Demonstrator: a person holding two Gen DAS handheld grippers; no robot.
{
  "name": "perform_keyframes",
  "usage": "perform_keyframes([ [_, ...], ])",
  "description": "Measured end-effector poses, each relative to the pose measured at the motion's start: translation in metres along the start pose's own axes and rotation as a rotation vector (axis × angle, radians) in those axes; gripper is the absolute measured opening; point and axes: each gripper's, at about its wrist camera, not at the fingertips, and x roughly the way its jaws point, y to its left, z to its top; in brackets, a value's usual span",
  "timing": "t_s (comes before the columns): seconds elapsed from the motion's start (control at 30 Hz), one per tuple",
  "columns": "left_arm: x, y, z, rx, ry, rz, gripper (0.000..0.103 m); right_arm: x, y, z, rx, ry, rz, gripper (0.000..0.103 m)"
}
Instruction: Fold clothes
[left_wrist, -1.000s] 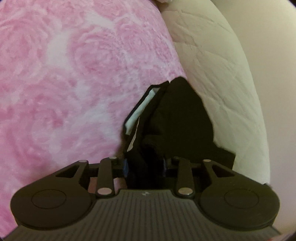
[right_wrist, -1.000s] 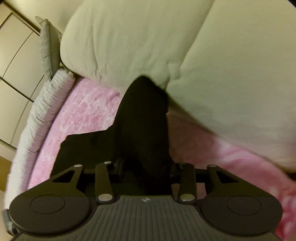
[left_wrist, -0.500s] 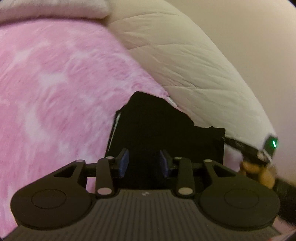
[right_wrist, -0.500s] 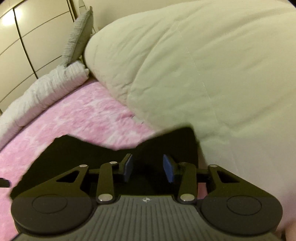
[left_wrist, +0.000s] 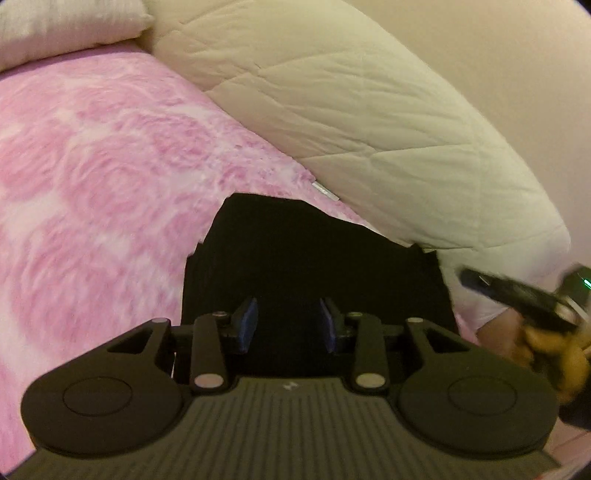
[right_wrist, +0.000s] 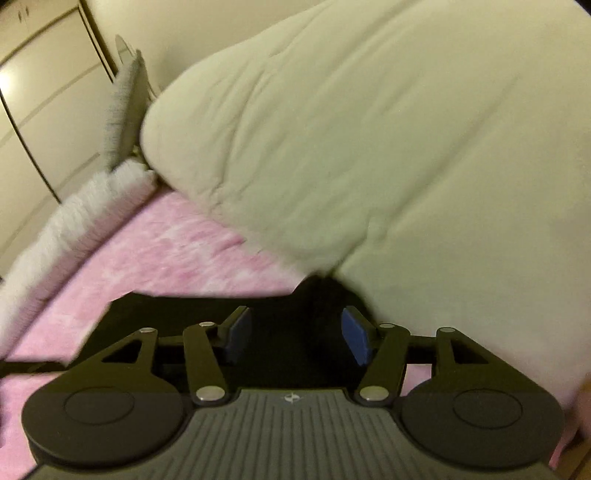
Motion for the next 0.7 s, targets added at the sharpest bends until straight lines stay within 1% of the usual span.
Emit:
perform_keyframes([
  [0.03, 0.01, 0.004, 0.0, 0.009, 0.022, 0.007, 0.029, -0.011, 0.004, -0.012, -0.004, 0.009, 0.034, 0.058],
  [0.07, 0.02, 0.009, 0.001, 0.019, 0.044, 0.014, 0.019, -0.016, 0.009, -0.022, -0.02, 0.027, 0.06, 0.058],
  [0.1, 0.028, 0.012, -0.003, 0.051, 0.063, 0.033, 0.014, -0.016, 0.011, -0.036, -0.027, 0.06, 0.077, 0.057],
  [0.13, 0.029, 0.018, -0.007, 0.049, 0.066, 0.037, 0.004, -0.017, 0.012, -0.05, -0.035, 0.093, 0.094, 0.056],
  [0.17, 0.03, 0.024, -0.012, 0.036, 0.066, 0.037, 0.004, -0.017, 0.014, -0.063, -0.041, 0.127, 0.11, 0.056],
  [0.2, 0.026, 0.031, -0.013, -0.008, 0.065, 0.022, 0.003, -0.015, 0.01, -0.076, -0.014, 0.157, 0.105, 0.055],
  [0.23, 0.021, 0.034, -0.014, -0.039, 0.067, 0.019, 0.003, -0.021, 0.001, -0.084, 0.035, 0.144, 0.111, 0.05],
  [0.27, 0.012, 0.031, -0.017, -0.023, 0.074, 0.028, 0.003, -0.026, -0.008, -0.092, 0.083, 0.132, 0.117, 0.047],
  [0.33, -0.007, 0.017, -0.025, 0.038, 0.085, 0.053, 0.003, -0.037, -0.009, -0.094, 0.106, 0.141, 0.09, 0.047],
  [0.4, -0.023, -0.005, -0.04, 0.108, 0.085, 0.052, 0.009, -0.047, 0.006, -0.092, 0.059, 0.148, 0.044, 0.05],
  [0.47, -0.033, -0.022, -0.054, 0.186, 0.099, 0.063, 0.011, -0.06, 0.029, -0.09, -0.01, 0.119, 0.072, 0.05],
  [0.57, -0.02, -0.026, -0.074, 0.203, 0.154, 0.088, 0.011, -0.05, 0.066, -0.095, -0.079, 0.121, 0.13, 0.05],
  [0.63, -0.012, -0.025, -0.081, 0.207, 0.152, 0.102, 0.011, -0.032, 0.081, -0.104, -0.102, 0.168, 0.133, 0.05],
  [0.67, -0.01, -0.025, -0.081, 0.198, 0.152, 0.107, 0.011, -0.019, 0.085, -0.112, -0.115, 0.208, 0.109, 0.05],
  [0.7, -0.01, -0.028, -0.08, 0.195, 0.155, 0.114, 0.011, -0.013, 0.087, -0.119, -0.133, 0.218, 0.085, 0.05],
])
